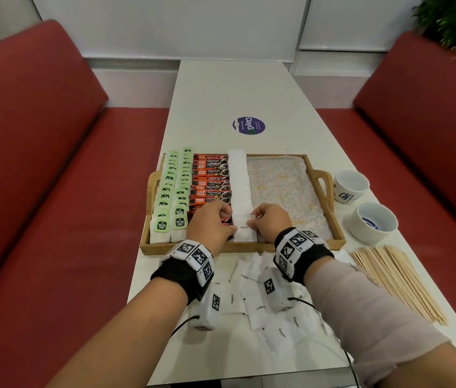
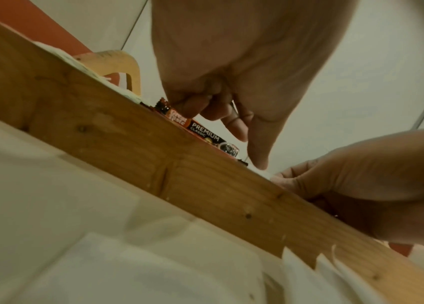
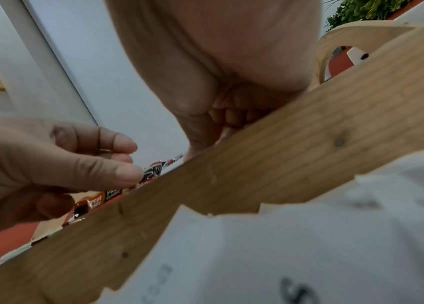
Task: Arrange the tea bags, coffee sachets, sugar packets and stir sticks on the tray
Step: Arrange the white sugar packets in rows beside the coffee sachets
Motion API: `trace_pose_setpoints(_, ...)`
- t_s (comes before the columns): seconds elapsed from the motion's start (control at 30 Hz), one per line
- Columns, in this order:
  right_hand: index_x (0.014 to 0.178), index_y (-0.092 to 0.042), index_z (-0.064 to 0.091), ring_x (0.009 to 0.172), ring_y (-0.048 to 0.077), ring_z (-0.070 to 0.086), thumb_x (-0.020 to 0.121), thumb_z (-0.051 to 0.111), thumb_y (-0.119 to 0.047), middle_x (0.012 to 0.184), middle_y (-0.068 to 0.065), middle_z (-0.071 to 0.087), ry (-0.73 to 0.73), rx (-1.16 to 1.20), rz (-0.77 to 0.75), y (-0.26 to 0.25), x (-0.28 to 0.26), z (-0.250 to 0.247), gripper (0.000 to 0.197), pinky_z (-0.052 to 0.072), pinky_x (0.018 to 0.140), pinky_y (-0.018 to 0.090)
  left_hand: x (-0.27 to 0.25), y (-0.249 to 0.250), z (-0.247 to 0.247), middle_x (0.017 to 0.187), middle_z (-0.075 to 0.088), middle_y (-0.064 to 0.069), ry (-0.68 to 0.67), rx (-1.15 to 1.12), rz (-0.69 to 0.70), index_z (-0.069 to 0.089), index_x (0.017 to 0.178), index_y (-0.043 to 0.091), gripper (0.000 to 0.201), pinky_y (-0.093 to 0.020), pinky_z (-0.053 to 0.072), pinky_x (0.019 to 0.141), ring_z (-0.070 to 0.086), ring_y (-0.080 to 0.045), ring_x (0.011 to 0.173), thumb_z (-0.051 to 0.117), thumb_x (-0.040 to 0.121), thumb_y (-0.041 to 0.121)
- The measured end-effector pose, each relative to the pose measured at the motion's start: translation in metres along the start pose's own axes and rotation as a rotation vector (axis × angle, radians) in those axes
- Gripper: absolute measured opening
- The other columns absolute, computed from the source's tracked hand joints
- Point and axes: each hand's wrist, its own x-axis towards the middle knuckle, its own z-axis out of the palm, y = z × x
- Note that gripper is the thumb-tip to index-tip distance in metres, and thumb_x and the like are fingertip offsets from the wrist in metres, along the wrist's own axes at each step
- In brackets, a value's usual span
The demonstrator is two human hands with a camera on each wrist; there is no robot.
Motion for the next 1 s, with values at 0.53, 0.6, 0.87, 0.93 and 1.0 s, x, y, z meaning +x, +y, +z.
trace_pose_setpoints(0.53, 0.084, -0.022, 0.058, 0.078, 0.015, 0.057, 0.083, 0.070, -0.026, 0.079, -0.005, 0.059, 0.070, 0.046, -0.081, 0.004, -0.027, -0.026, 0.012, 0.040, 0.065, 0.025, -0.020, 0.013, 0.000, 0.084, 0.065, 0.010, -0.033, -0.031, 0.074, 0.063, 0.093, 0.022, 0.016, -0.022, 0.047, 0.076, 0.060, -0.007, 0.081, 0.072, 0.080, 0.020)
trace_pose_setpoints(0.6, 0.079, -0.023, 0.061, 0.073, 0.011, 0.058, 0.081, 0.072, -0.022, 0.072, -0.008, 0.058, 0.037, 0.027, -0.111, 0.007, -0.039, -0.034, 0.011, 0.041, 0.062, 0.021, -0.028, 0.018, 0.001, 0.079, 0.065, 0.012, -0.041, 0.010, 0.067, 0.066, 0.090, 0.024, 0.010, -0.021, 0.047, 0.076, 0.060, -0.005, 0.079, 0.070, 0.081, 0.023)
trace_pose_setpoints(0.87, 0.091, -0.018, 0.069, 0.079, 0.013, 0.059, 0.073, 0.079, -0.012, 0.076, -0.009, 0.059, -0.155, -0.172, -0.102, 0.026, -0.079, -0.039, 0.021, 0.048, 0.071, 0.024, -0.054, 0.021, 0.007, 0.086, 0.069, 0.007, -0.127, 0.224, 0.011, 0.071, 0.084, 0.023, 0.006, -0.022, 0.044, 0.076, 0.061, -0.010, 0.087, 0.065, 0.085, 0.026)
trace_pose_setpoints(0.93, 0.102, -0.018, 0.068, 0.086, 0.013, 0.056, 0.073, 0.080, -0.011, 0.080, -0.012, 0.054, -0.171, -0.199, -0.098, 0.031, -0.085, -0.039, 0.032, 0.048, 0.079, 0.026, -0.059, 0.021, 0.007, 0.091, 0.069, 0.005, -0.152, 0.281, -0.015, 0.070, 0.083, 0.022, 0.008, -0.023, 0.044, 0.076, 0.061, -0.013, 0.090, 0.064, 0.085, 0.027)
trace_pose_setpoints(1.0, 0.112, -0.020, 0.064, 0.094, 0.015, 0.056, 0.071, 0.082, -0.013, 0.094, -0.009, 0.056, -0.180, -0.225, -0.093, 0.035, -0.091, -0.039, 0.046, 0.048, 0.085, 0.029, -0.062, 0.022, 0.008, 0.092, 0.070, 0.001, -0.184, 0.321, -0.058, 0.071, 0.087, 0.018, 0.015, -0.027, 0.050, 0.078, 0.064, -0.017, 0.090, 0.063, 0.086, 0.031)
